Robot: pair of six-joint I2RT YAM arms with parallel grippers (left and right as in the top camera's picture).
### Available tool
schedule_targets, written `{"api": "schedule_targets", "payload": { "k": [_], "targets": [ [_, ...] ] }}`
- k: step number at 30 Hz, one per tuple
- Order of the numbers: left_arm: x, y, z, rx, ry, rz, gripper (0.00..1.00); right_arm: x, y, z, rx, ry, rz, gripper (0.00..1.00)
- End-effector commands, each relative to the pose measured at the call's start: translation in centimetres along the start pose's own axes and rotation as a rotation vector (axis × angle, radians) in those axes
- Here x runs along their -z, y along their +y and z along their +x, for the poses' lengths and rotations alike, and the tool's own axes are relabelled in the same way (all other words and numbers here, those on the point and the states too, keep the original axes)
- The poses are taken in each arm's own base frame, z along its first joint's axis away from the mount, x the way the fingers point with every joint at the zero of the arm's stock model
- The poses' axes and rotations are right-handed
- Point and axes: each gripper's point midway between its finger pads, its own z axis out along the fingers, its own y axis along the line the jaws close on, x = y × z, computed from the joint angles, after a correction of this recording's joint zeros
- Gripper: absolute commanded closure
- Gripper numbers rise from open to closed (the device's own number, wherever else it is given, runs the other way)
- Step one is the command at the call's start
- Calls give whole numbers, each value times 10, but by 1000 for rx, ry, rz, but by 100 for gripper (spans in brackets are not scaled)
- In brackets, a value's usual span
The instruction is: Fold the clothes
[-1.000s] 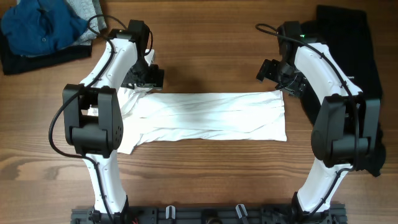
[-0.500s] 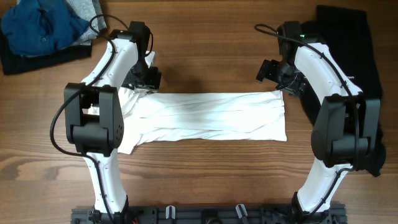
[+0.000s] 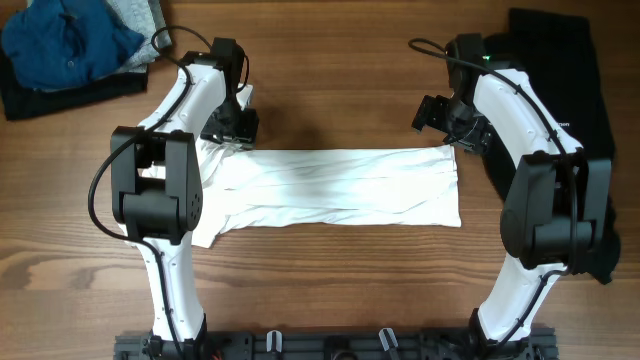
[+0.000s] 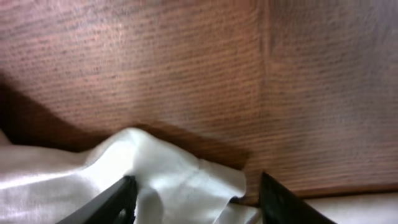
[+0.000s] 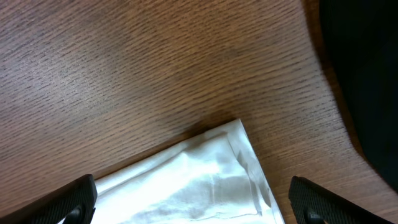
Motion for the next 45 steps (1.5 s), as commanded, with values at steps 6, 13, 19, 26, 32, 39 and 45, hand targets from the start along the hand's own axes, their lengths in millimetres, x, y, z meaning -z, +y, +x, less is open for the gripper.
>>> {"api": "schedule_targets", "payload": {
  "k": [6, 13, 19, 26, 32, 39, 45],
  "targets": [
    [-4, 12, -6, 42, -13, -73, 64, 8, 1, -1, 11, -18, -19, 0],
    [-3, 12, -8, 82, -23, -73, 95, 8, 2, -1, 11, -19, -19, 0],
    [10, 13, -16, 191, -74, -68, 96, 8, 1, -1, 11, -19, -18, 0],
    [68, 17, -21, 304, -201, -51, 96, 8, 0, 1, 13, -12, -15, 2],
    [103, 30, -7, 416, -231, -45, 96, 8, -1, 3, 13, -2, -9, 2],
    [104, 63, 30, 501, -123, -165, 96, 8, -1, 3, 40, -2, -9, 2],
    [105, 88, 67, 633, -9, -264, 96, 8, -3, 7, 40, 12, -2, 2]
  ]
}}
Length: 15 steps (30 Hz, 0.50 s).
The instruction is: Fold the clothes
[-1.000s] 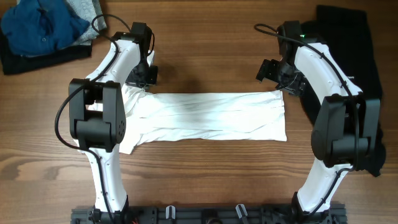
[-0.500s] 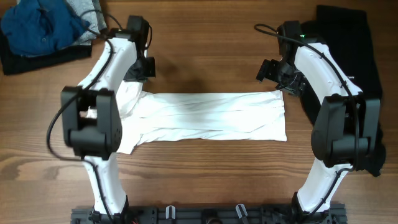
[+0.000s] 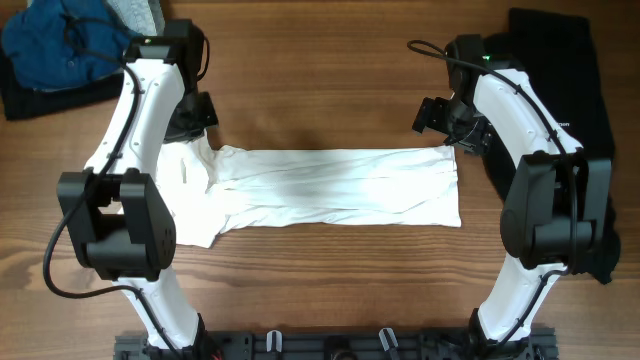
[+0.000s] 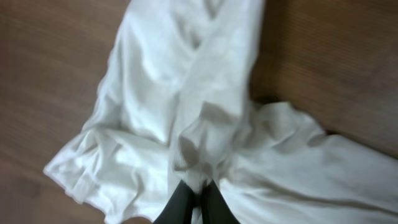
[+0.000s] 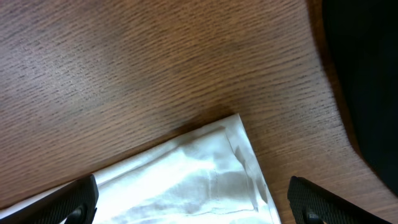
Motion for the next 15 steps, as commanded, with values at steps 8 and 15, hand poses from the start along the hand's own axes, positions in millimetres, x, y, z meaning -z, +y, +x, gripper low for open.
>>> {"api": "schedule_targets", "payload": {
  "k": [8, 15],
  "targets": [
    [-2, 62, 12, 210, 77, -151, 96, 8, -1, 4, 13, 0, -6, 2],
    [-4, 88, 21, 278, 138, -172, 96, 8, -3, 7, 13, 10, -1, 2]
  ]
}}
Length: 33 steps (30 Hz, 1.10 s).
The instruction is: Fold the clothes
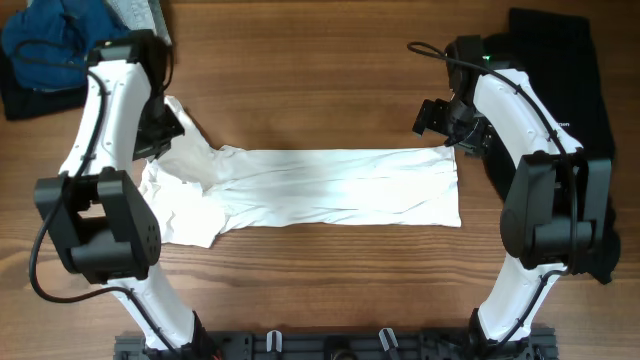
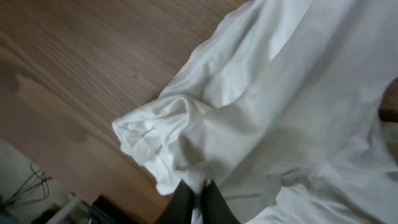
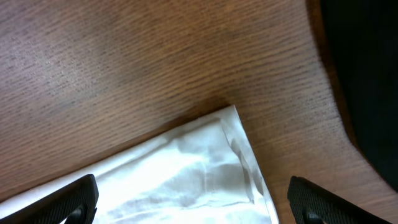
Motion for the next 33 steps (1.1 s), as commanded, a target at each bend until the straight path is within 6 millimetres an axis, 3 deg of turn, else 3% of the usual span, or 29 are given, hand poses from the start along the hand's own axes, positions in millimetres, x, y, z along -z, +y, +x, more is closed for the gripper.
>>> {"api": "schedule_targets", "payload": {
  "k": [1, 10, 22, 33],
  "targets": [
    [-1, 20, 4, 79, 36, -36, 96, 8, 0, 1, 13, -12, -12, 2],
    [2, 31, 37, 69, 184, -57, 96, 8, 2, -2, 12, -26, -20, 2],
    [5, 23, 53, 71, 263, -13, 96, 8, 8, 1, 14, -7, -54, 1],
    [-18, 33, 87, 60, 378, -88, 96, 8, 10, -1, 13, -15, -64, 0]
  ]
}}
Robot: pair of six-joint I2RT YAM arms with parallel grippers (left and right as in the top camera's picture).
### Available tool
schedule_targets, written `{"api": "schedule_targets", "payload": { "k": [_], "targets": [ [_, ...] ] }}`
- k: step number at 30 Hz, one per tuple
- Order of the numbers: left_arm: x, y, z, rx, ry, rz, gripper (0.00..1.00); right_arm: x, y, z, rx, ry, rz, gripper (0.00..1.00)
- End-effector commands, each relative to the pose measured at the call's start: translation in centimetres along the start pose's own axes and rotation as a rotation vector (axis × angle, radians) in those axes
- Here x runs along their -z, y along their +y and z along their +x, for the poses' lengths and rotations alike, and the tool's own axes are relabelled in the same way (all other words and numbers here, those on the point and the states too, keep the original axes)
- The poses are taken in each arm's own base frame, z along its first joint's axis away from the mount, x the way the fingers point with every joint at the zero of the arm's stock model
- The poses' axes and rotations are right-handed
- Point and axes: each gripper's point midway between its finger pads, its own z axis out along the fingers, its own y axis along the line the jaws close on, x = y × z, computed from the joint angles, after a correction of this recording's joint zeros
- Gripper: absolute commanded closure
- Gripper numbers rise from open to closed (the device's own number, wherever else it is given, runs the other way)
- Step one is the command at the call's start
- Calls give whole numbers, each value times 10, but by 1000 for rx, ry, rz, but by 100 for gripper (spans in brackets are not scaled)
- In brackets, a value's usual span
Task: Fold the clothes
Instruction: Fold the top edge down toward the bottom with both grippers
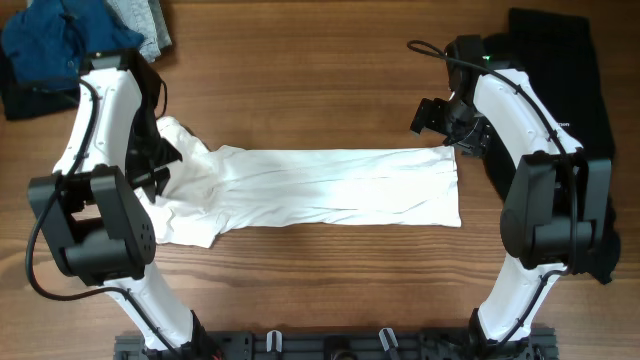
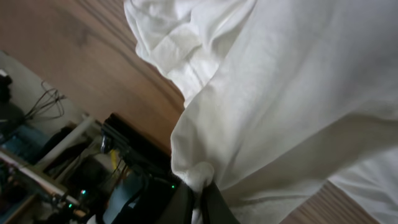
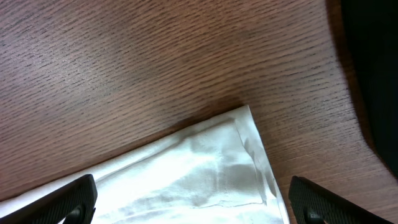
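Observation:
A white shirt lies folded into a long band across the middle of the table. Its sleeve end is bunched at the left. My left gripper is at that end, and the left wrist view shows the left gripper shut on a pinch of the white cloth, which hangs wide before the camera. My right gripper hovers at the shirt's far right corner. The right gripper is wide open, one finger on each side and nothing between them.
A blue garment and a grey one are heaped on a dark cloth at the back left. A black garment lies along the right edge, close behind the right arm. Bare wood runs along the back and the front.
My left gripper, still shut on the cloth, has moved toward the table's front at the shirt's left end. The sleeve bunch now lies behind it. The right gripper has barely shifted.
My left gripper stood open around a fold at the shirt's upper left part. Then it was shut on that cloth further left, with the sleeve drawn out of the band. Then it was further left again, and now nearer the front. The right gripper stayed open over the far right corner.

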Motion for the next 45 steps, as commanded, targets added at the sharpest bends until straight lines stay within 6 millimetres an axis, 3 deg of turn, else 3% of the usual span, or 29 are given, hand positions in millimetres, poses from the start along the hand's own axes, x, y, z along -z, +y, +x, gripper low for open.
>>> {"api": "schedule_targets", "payload": {
  "k": [1, 5, 7, 8, 9, 12, 15, 18, 20, 21, 22, 24, 25, 27, 28, 34, 40, 45],
  "targets": [
    [-9, 5, 13, 20, 40, -20, 96, 8, 3, -1, 13, -19, -27, 0],
    [-10, 9, 11, 26, 28, -45, 96, 8, 3, -1, 13, -19, -28, 1],
    [-11, 10, 10, 28, 28, -46, 91, 8, 3, 0, 13, -17, -27, 0],
    [-11, 10, 10, 28, 28, -46, 84, 8, 3, 0, 13, -17, -27, 0],
    [-11, 11, 10, 29, 29, -46, 64, 8, 3, 0, 13, -18, -27, 0],
    [-11, 11, 10, 29, 29, -46, 42, 8, 3, 0, 13, -17, -27, 0],
    [-11, 11, 10, 14, 30, -45, 38, 8, 3, 0, 13, -17, -27, 0],
    [-11, 10, 10, 15, 30, -43, 42, 8, 7, 2, 16, -6, -49, 0],
    [-11, 1, 8, 20, 31, 2, 63, 9, 19, 6, 57, 19, -121, 1],
    [-11, -7, 6, 25, 26, 45, 83, 11, 28, 9, 82, 34, -173, 6],
    [-10, -17, 3, 29, 22, 95, 94, 12, 37, 11, 103, 46, -221, 21],
    [-7, -37, -1, 24, 15, 191, 96, 15, 48, 15, 132, 62, -282, 51],
    [-4, -50, -3, -18, 6, 250, 96, 15, 52, 18, 139, 66, -289, 72],
    [0, -68, -4, -101, -18, 315, 96, 14, 56, 22, 157, 69, -275, 91],
    [2, -73, -5, -123, -31, 329, 96, 13, 59, 26, 167, 74, -271, 96],
    [-2, -88, -10, -156, -83, 334, 96, -5, 55, 43, 150, 84, -173, 96],
    [-31, -85, -10, -134, -49, 323, 96, -28, 42, 65, 103, 150, -137, 96],
    [-53, -80, -24, -90, -70, 331, 96, -45, 33, 70, 102, 144, -116, 95]
  ]
}}
